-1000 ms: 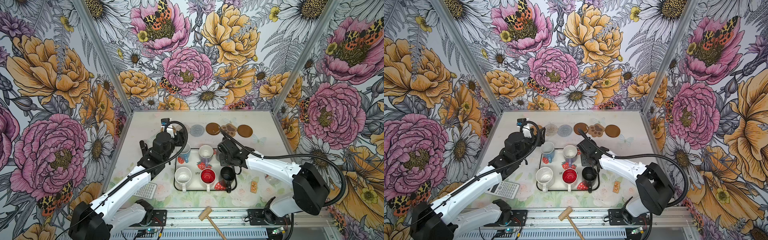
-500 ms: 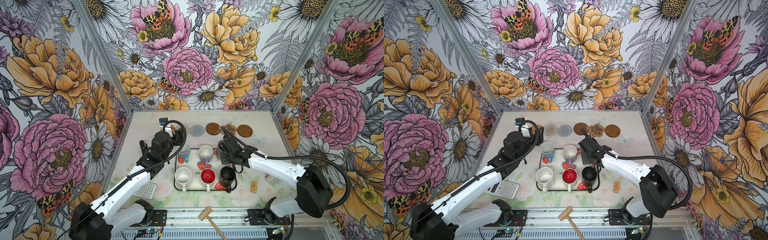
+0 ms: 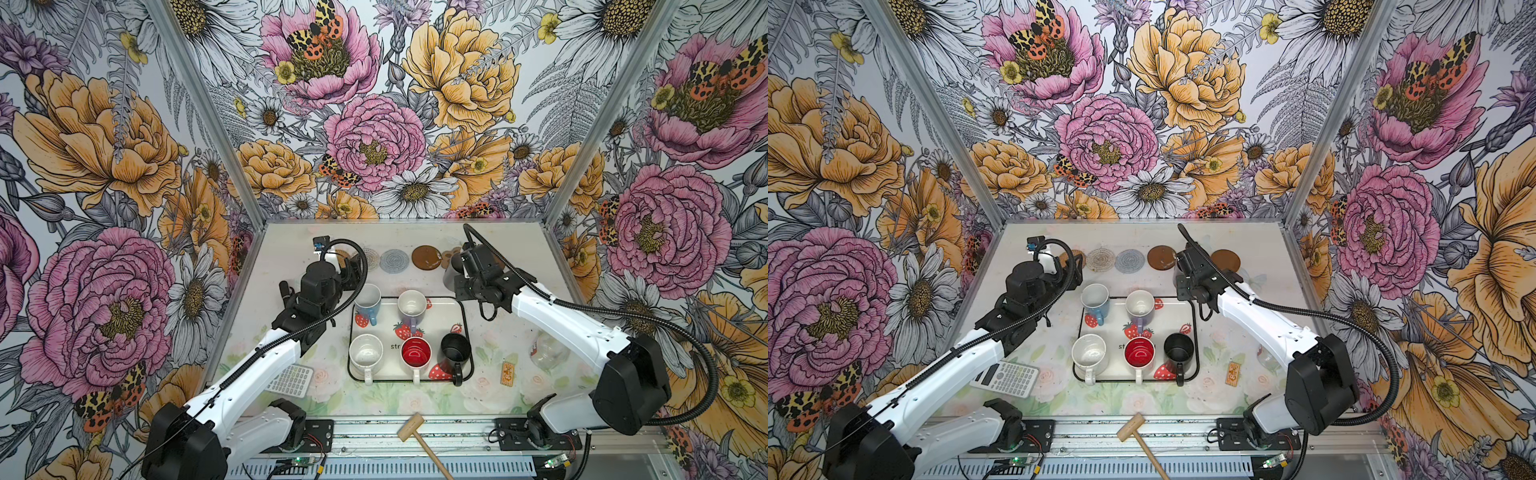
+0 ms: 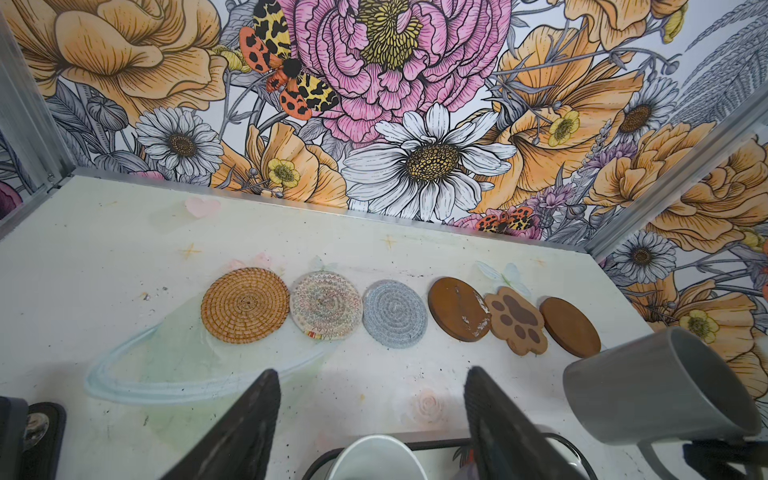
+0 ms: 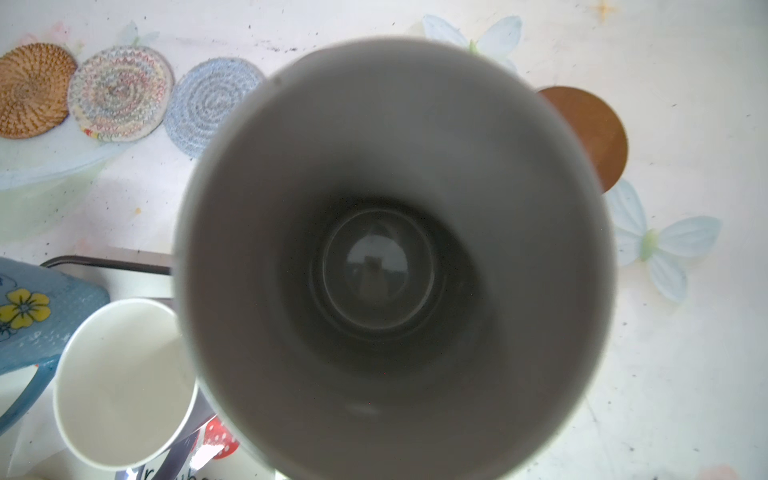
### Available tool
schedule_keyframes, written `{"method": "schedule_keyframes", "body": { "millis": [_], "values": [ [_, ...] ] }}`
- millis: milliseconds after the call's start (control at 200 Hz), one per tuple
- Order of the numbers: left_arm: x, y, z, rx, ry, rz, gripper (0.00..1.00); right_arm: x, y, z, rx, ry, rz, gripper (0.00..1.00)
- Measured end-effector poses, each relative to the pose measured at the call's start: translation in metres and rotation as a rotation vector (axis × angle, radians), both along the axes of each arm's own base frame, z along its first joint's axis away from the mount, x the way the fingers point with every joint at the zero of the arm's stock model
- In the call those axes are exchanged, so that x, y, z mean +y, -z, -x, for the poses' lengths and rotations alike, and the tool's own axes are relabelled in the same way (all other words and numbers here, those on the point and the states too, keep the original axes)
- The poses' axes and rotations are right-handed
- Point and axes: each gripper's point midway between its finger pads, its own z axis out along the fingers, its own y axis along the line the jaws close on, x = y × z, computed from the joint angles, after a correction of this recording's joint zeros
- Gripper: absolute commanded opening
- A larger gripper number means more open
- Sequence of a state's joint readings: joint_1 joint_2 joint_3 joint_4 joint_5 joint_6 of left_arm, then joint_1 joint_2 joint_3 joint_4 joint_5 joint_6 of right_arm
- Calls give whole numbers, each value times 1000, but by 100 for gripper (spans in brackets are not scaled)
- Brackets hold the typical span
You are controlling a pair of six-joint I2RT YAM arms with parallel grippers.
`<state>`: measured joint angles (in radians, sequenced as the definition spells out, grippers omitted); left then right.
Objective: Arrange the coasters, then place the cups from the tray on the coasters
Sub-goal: 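Lift the grey mug with the right gripper toward the coaster row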
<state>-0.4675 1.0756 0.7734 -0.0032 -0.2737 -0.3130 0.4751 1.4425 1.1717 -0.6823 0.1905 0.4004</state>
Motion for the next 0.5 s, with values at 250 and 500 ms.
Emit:
{"method": "schedule_keyframes", "body": {
  "millis": [250, 500],
  "values": [
    [11, 8, -3, 16, -26, 1, 72, -41, -12, -38, -24, 81, 38, 0],
    [14, 12, -6, 30, -30, 9, 72, -86, 8, -71, 33, 170, 74, 0]
  ]
}}
